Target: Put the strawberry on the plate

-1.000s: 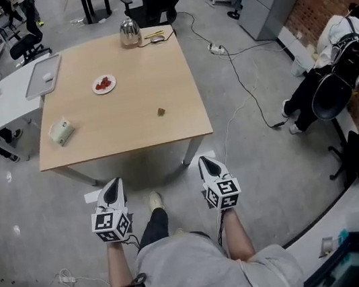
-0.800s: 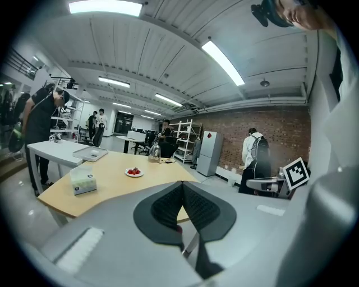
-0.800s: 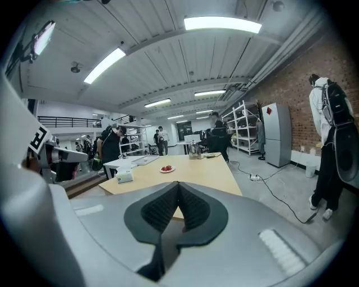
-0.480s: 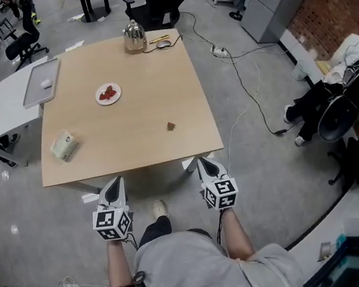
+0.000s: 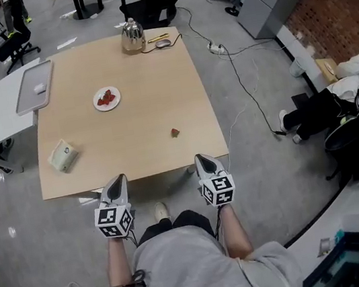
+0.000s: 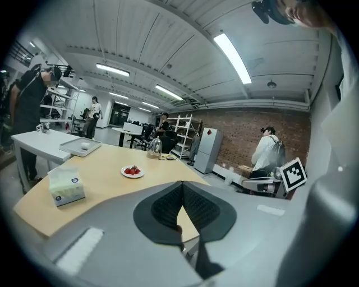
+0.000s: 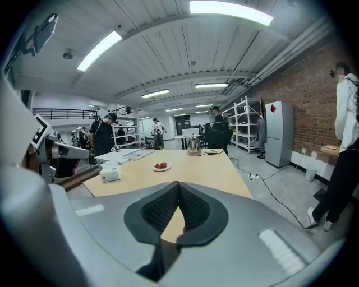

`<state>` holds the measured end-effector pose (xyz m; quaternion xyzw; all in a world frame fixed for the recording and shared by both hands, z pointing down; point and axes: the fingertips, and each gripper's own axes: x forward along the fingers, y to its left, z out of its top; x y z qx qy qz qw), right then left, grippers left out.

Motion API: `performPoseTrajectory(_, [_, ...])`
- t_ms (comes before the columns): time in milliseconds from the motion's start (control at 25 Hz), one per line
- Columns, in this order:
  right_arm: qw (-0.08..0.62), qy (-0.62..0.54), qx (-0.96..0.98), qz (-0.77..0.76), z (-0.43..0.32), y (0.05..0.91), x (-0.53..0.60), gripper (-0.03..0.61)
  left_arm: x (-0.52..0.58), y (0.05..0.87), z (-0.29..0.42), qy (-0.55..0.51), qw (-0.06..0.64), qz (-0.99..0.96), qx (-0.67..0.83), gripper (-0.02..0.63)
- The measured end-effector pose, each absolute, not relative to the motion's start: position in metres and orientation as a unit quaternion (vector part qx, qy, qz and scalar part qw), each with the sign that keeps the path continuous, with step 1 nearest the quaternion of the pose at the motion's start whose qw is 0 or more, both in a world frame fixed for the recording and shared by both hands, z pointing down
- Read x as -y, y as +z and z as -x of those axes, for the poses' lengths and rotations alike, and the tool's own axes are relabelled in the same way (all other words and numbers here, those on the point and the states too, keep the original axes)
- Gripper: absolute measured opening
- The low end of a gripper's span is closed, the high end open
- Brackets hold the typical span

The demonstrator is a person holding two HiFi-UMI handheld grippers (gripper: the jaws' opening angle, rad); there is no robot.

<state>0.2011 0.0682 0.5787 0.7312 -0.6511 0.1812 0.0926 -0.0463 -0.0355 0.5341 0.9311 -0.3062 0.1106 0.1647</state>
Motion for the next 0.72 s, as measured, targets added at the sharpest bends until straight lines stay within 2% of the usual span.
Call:
performPoseTrajectory(560, [0.135,0.204,0.649,-0.721,-0.219,0.623,-0.013,0.008,0.071,0.551,0.047,0.125,0.174,-0.924,0.316,0.020])
performPoseTrajectory(720, [0.151,0.212,0.656,-0.709,-0.224,0.636,0.004,0.026,0.085,0.551,0.047,0.125,0.174,-0.920,0.329,0.020])
